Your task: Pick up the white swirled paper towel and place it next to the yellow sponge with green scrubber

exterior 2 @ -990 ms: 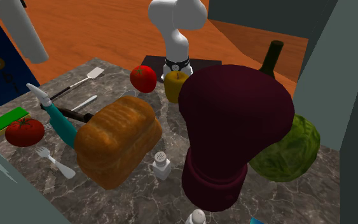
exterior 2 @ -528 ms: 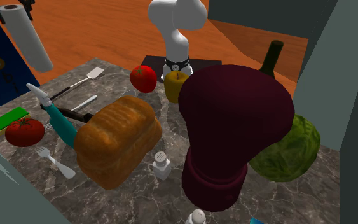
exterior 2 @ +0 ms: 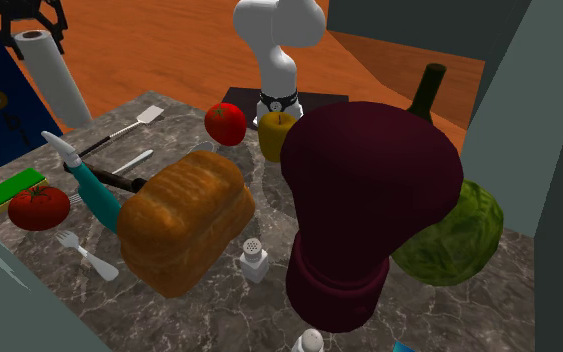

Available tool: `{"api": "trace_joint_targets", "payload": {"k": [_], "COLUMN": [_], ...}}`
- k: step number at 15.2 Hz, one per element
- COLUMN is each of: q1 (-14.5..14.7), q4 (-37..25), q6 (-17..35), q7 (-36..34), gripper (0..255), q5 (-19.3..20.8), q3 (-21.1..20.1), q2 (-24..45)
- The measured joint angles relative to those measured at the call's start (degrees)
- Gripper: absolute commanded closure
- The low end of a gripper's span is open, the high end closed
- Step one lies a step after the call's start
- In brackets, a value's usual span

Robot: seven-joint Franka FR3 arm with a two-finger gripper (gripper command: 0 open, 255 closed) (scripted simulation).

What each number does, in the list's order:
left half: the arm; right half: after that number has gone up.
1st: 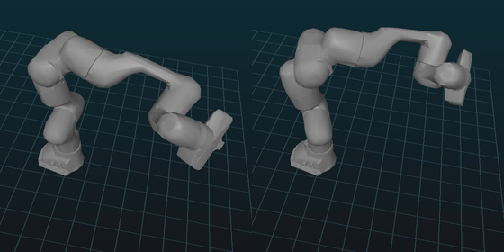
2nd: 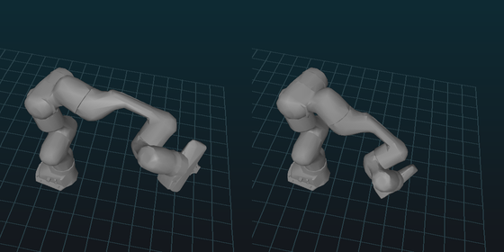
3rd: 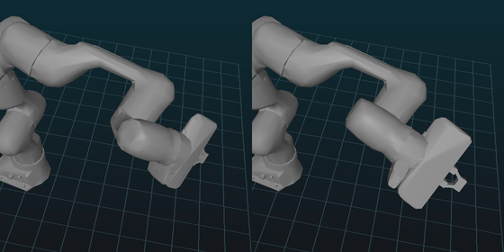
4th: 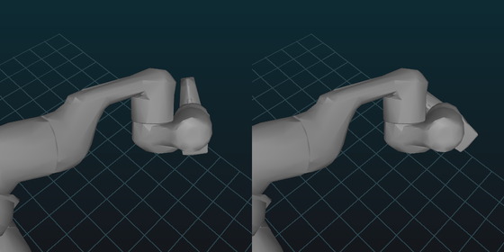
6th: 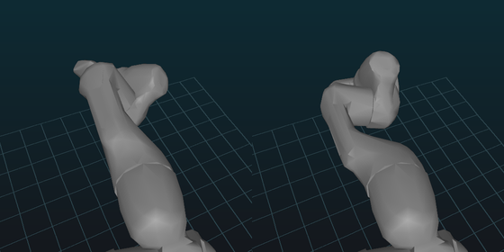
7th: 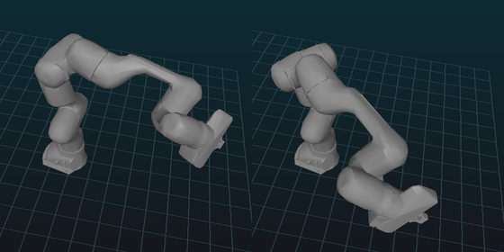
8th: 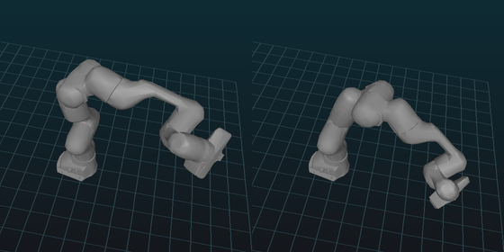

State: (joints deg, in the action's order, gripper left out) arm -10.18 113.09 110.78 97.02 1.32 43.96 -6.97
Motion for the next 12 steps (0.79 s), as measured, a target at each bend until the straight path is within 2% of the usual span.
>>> {"api": "trace_joint_targets", "payload": {"k": [12], "q1": [-0.08], "q4": [7.09], "q6": [9.16], "q7": [2.00], "gripper": [255], "q5": [-2.22], "q3": [0.97], "q2": [2.90]}}
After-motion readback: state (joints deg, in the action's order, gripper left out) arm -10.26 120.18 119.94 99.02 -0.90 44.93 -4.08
